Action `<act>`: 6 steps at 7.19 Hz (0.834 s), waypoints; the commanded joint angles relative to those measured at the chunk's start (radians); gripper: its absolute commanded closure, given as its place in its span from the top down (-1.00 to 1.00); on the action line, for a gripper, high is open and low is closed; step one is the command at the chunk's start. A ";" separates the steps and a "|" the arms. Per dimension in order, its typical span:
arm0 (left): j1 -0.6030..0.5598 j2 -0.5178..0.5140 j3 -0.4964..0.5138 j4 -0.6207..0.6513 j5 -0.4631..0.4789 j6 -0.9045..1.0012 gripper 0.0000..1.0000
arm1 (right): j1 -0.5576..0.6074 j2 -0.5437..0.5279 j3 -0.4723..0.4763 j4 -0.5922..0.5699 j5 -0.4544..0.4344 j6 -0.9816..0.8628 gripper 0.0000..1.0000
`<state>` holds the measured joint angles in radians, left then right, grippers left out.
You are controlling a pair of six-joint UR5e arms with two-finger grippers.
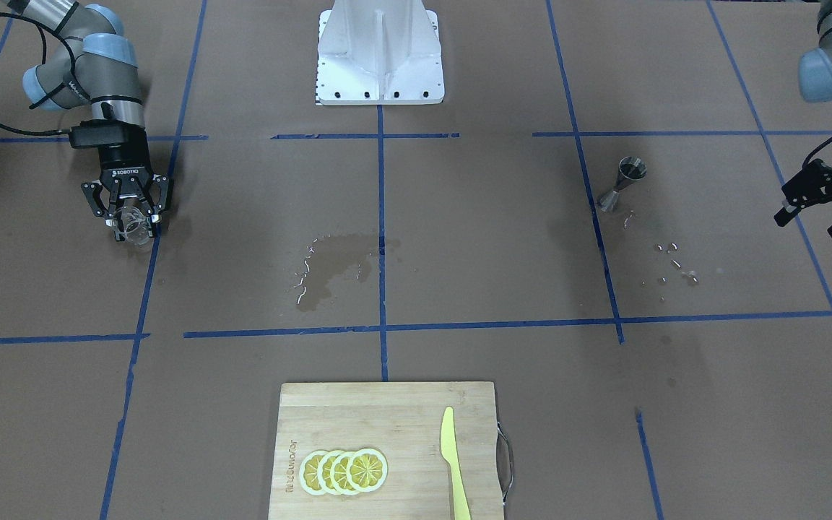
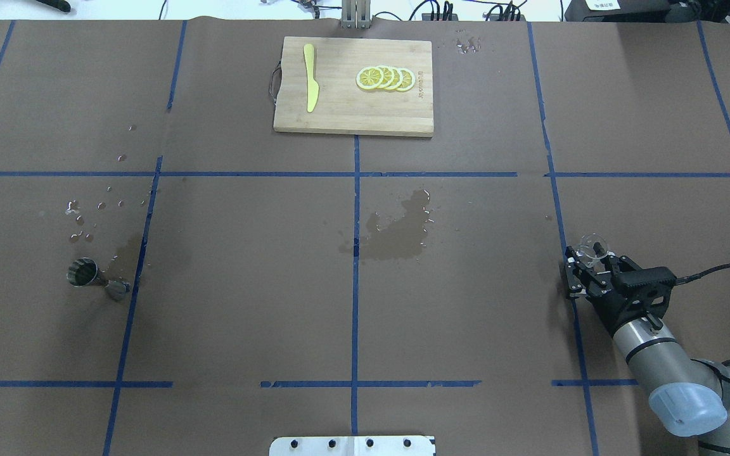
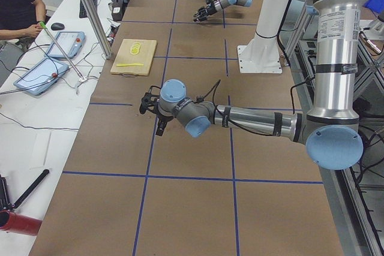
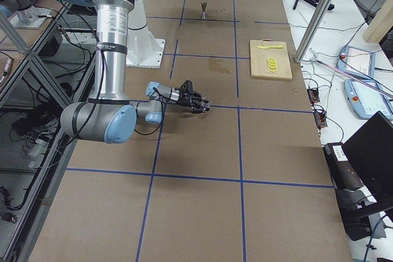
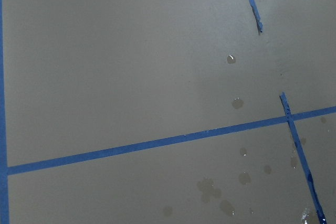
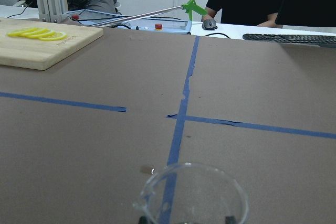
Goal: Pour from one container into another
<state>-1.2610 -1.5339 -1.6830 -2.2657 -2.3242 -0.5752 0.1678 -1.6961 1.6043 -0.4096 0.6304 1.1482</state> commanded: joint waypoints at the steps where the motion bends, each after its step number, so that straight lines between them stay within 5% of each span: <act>1: 0.000 0.000 0.000 0.000 0.000 0.001 1.00 | -0.007 0.001 -0.004 0.000 0.000 0.002 -0.67; 3: 0.000 0.000 -0.001 -0.002 0.000 0.003 1.00 | -0.010 0.000 -0.012 0.000 0.014 0.001 -0.51; 5: 0.000 0.000 -0.001 -0.002 0.000 0.005 1.00 | -0.010 0.000 -0.014 0.002 0.017 0.001 -0.13; 6: -0.001 0.001 0.000 -0.003 0.000 0.005 1.00 | -0.010 0.000 -0.014 0.002 0.017 0.001 0.30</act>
<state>-1.2612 -1.5338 -1.6839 -2.2676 -2.3240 -0.5712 0.1582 -1.6965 1.5917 -0.4085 0.6461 1.1490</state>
